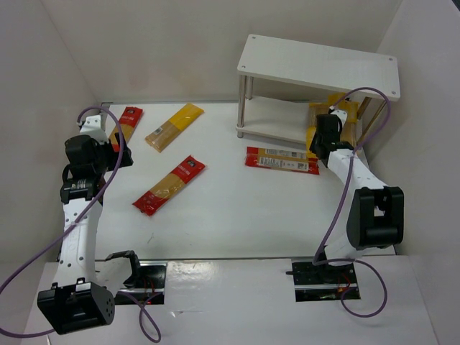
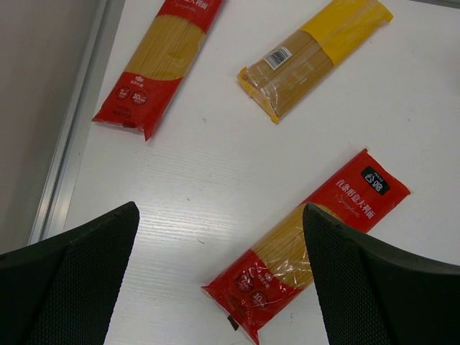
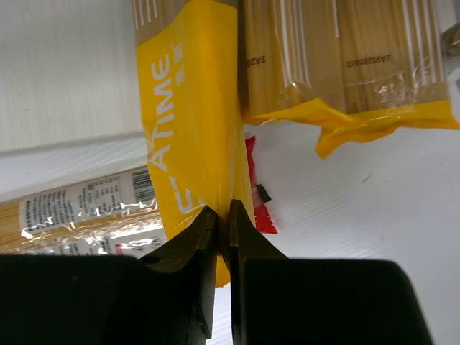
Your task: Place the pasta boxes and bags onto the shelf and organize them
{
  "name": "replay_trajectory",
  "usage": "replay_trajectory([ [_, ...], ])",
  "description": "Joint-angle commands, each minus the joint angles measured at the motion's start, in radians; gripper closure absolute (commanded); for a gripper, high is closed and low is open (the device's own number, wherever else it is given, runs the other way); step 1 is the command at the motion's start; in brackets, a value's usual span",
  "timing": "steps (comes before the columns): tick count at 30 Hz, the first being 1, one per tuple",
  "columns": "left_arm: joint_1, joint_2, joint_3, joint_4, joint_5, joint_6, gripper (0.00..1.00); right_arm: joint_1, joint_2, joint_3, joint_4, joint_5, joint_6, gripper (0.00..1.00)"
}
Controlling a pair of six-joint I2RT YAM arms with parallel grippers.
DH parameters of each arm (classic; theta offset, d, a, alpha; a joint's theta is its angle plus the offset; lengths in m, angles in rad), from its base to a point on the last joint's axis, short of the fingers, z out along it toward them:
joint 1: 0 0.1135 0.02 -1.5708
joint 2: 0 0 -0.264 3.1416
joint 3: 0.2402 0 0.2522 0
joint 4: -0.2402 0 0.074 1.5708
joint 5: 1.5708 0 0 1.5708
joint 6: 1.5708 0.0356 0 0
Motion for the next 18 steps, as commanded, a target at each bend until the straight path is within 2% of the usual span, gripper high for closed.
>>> replay_trajectory([
  [1, 0.006, -0.020, 0.001, 0.034, 0.017, 0.011, 0.00, -0.039, -0.010, 0.051, 0.101, 0.085, -0.051, 1.00],
  [7, 0.006, -0.020, 0.001, 0.034, 0.017, 0.011, 0.00, -0.084, 0.028, 0.062, 0.122, 0.090, -0.088, 1.00],
  [18, 0.015, -0.020, -0.008, 0.034, 0.027, 0.020, 0.00, -0.084, 0.074, 0.062, 0.176, 0.059, -0.088, 1.00],
])
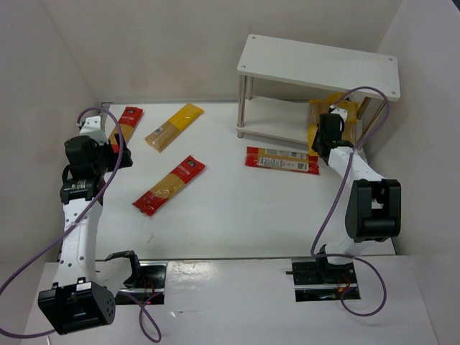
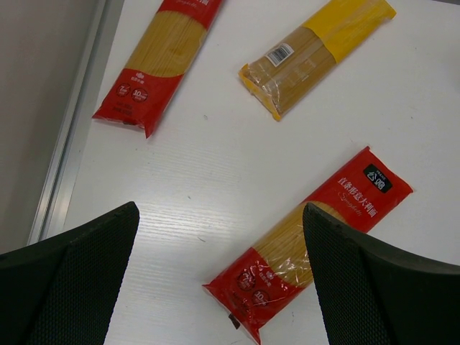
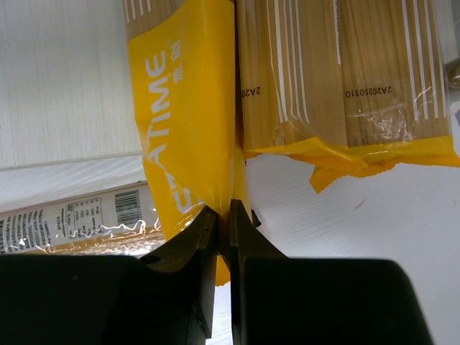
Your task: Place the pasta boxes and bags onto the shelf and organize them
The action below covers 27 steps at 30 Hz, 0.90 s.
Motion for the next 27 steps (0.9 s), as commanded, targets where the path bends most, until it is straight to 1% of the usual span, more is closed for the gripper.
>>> replay_trajectory([
  [1, 0.006, -0.019, -0.001, 0.034, 0.020, 0.017, 0.00, -0.038, 0.012, 0.056, 0.104, 0.092, -0.005, 1.00],
  [18, 0.006, -0.009, -0.001, 0.034, 0.020, 0.017, 0.00, -0.038, 0.077, 0.105, 0.163, 0.101, 0.013, 1.00],
  [26, 0.006, -0.009, -0.001, 0.034, 0.029, 0.017, 0.00, -0.038, 0.123, 0.127, 0.163, 0.088, 0.013, 1.00],
  [27, 0.006, -0.009, -0.001, 0.034, 0.029, 0.017, 0.00, -0.038, 0.123, 0.136, 0.163, 0.087, 0.013, 0.99],
])
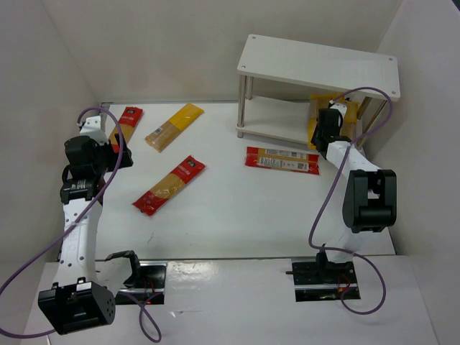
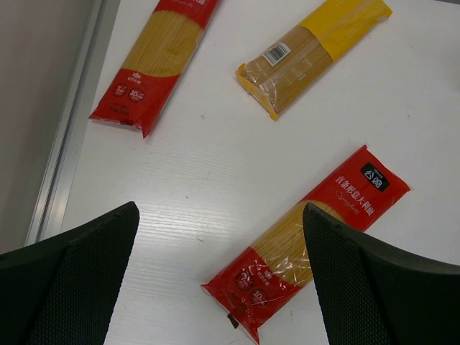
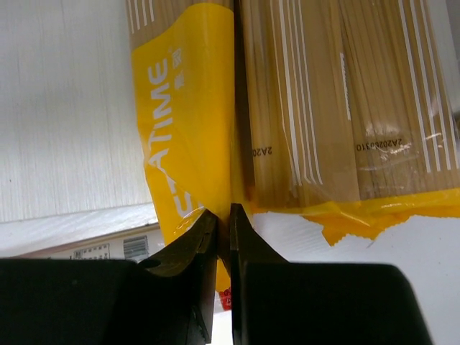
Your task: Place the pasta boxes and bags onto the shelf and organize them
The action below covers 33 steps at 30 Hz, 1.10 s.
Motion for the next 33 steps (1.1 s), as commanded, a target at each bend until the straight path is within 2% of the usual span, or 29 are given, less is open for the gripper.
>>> replay_trajectory([
  [1, 0.006, -0.009, -0.001, 0.034, 0.019, 0.017, 0.00, -0.034, 0.028, 0.067, 0.085, 0.063, 0.009, 0.86],
  [3, 0.006, -0.009, -0.001, 0.034, 0.019, 0.017, 0.00, -0.034, 0.019, 0.067, 0.074, 0.052, 0.009, 0.68],
  [4, 0.006, -0.009, -0.001, 0.034, 0.019, 0.017, 0.00, -0.034, 0.004, 0.067, 0.063, 0.052, 0.009, 0.52],
  [5, 0.006, -0.009, -0.001, 0.034, 0.019, 0.017, 0.00, -0.034, -0.019, 0.067, 0.051, 0.052, 0.009, 0.44],
  [8, 0.006, -0.009, -0.001, 0.034, 0.029, 0.017, 0.00, -0.024, -0.079, 0.056, 0.027, 0.052, 0.009, 0.30],
  [11, 0.006, -0.019, -0.001, 0.034, 0.038, 0.017, 0.00, -0.024, -0.155, 0.056, -0.021, 0.043, 0.009, 0.23],
  [19, 0.006, -0.069, 0.009, 0.002, 0.061, 0.035, 0.00, -0.024, -0.383, 0.027, -0.248, -0.100, 0.016, 0.15],
  [23, 0.026, -0.111, 0.018, -0.033, 0.105, 0.035, 0.00, -0.024, -0.504, -0.017, -0.338, -0.179, -0.054, 0.10],
  [29, 0.059, -0.190, -0.008, -0.115, 0.151, 0.089, 0.00, -0.087, -0.650, -0.137, -0.427, -0.287, -0.195, 0.01],
  [33, 0.082, -0.200, -0.019, -0.138, 0.193, 0.121, 0.00, -0.112, -0.769, -0.203, -0.437, -0.337, -0.240, 0.01],
])
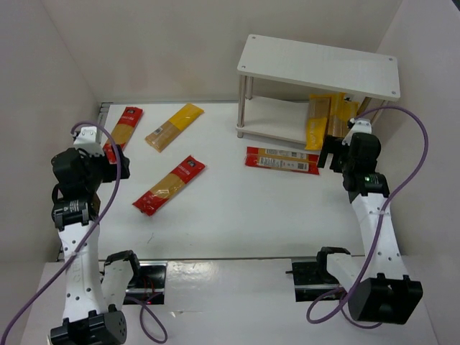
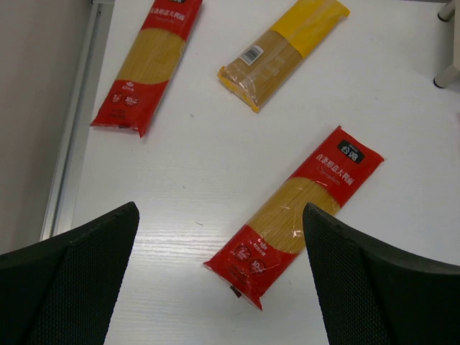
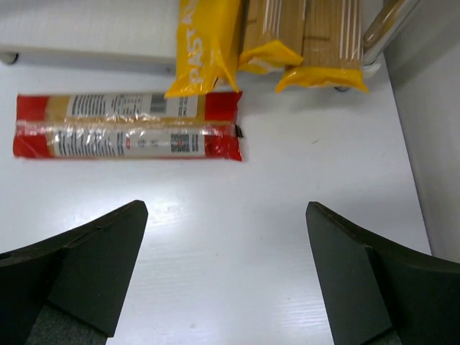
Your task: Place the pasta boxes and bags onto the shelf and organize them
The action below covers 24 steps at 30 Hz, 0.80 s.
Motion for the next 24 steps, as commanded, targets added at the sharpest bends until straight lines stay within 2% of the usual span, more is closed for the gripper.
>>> replay_trajectory([
  [1, 0.024, 0.003, -0.014, -0.032, 0.065, 0.047, 0.00, -0.029, -0.100, -0.034, -0.028, -0.066, -0.077, 0.01],
  [5, 0.034, 0.037, -0.014, -0.060, 0.094, 0.083, 0.00, -0.063, -0.120, -0.053, -0.037, -0.118, -0.115, 0.01],
  [10, 0.034, 0.037, -0.005, -0.072, 0.082, 0.093, 0.00, -0.096, -0.071, -0.043, -0.058, -0.161, -0.138, 0.01],
  [13, 0.044, 0.014, -0.016, -0.072, 0.070, 0.105, 0.00, -0.126, -0.071, -0.043, -0.069, -0.186, -0.149, 0.01],
  [20, 0.129, -0.096, -0.057, -0.081, 0.159, 0.156, 0.00, -0.172, -0.125, -0.053, -0.069, -0.258, -0.177, 0.01],
  [24, 0.139, -0.096, -0.057, -0.081, 0.196, 0.174, 0.00, -0.192, -0.114, -0.053, -0.069, -0.279, -0.186, 0.01],
])
